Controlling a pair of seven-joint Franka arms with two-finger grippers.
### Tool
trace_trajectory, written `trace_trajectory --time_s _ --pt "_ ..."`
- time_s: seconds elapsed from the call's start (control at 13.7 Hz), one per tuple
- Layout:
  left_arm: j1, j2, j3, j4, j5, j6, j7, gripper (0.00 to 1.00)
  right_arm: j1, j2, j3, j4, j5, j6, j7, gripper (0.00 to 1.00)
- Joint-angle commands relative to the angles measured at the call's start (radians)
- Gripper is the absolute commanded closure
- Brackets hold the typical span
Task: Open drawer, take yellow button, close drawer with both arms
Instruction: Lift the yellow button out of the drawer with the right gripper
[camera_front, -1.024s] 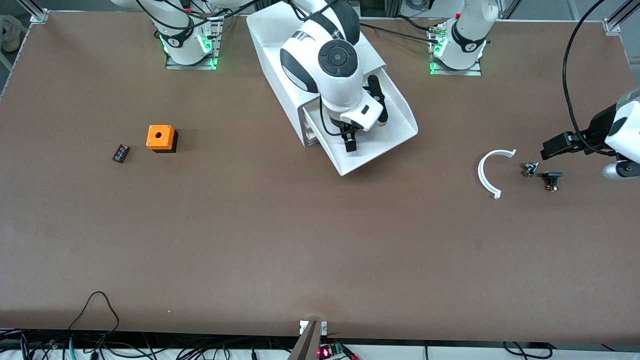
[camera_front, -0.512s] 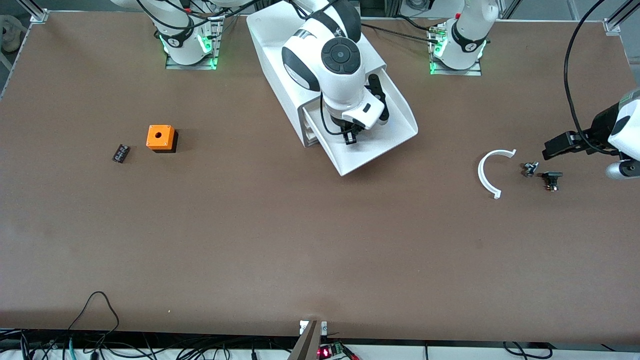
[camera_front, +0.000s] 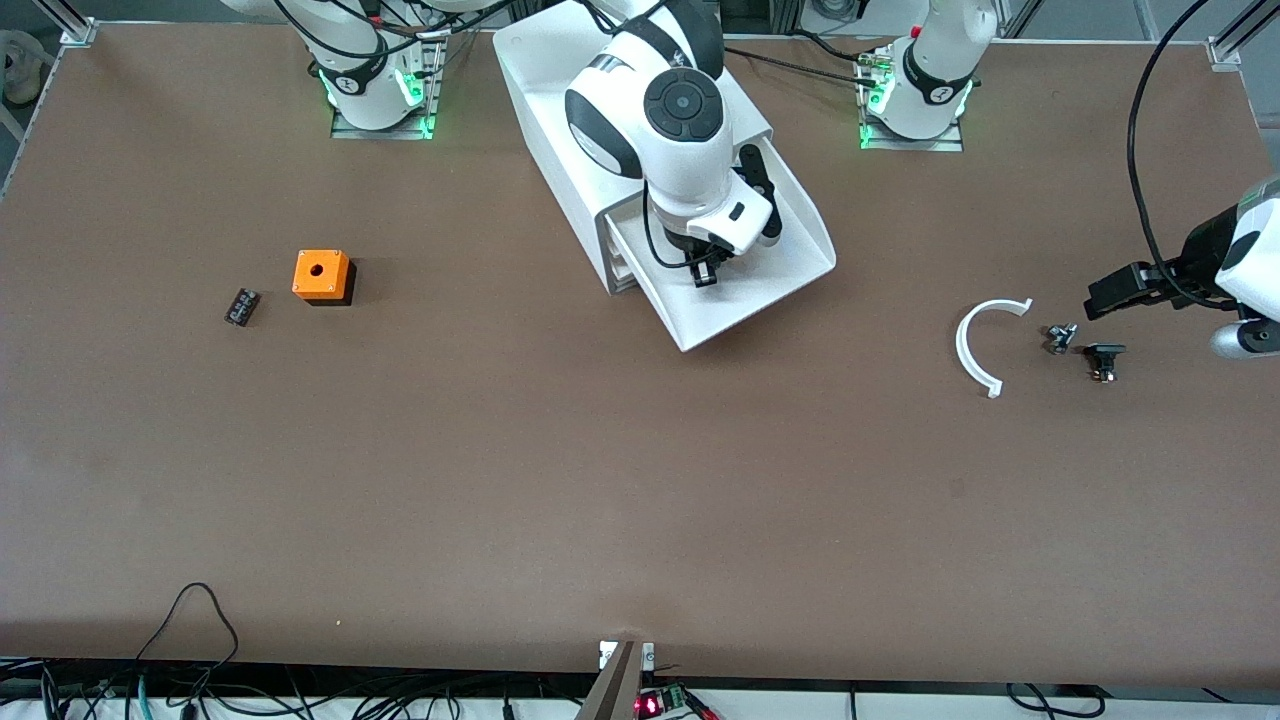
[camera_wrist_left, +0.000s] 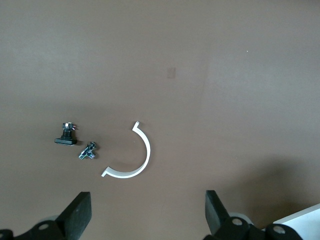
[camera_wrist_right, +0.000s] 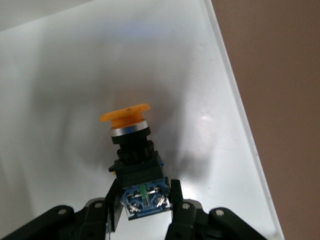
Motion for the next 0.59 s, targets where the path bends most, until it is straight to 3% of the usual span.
trace_trajectory --time_s 0.0,0.37,0.51 --pt "-0.005 0.007 -0.002 0.026 0.028 -0.017 -0.006 0.0 -0.003 -0.03 -0.001 0.024 -0.01 -0.001 0.042 0.83" --pt "-0.005 0.017 -0.009 0.022 0.031 -0.01 -0.012 0.0 -0.032 -0.079 -0.007 0.014 -0.015 0.014 0.283 0.83" --pt "-0.01 0.034 -0.014 -0.003 0.028 0.042 -0.013 0.0 -0.094 -0.108 -0.01 -0.018 -0.007 0.036 0.389 0.83"
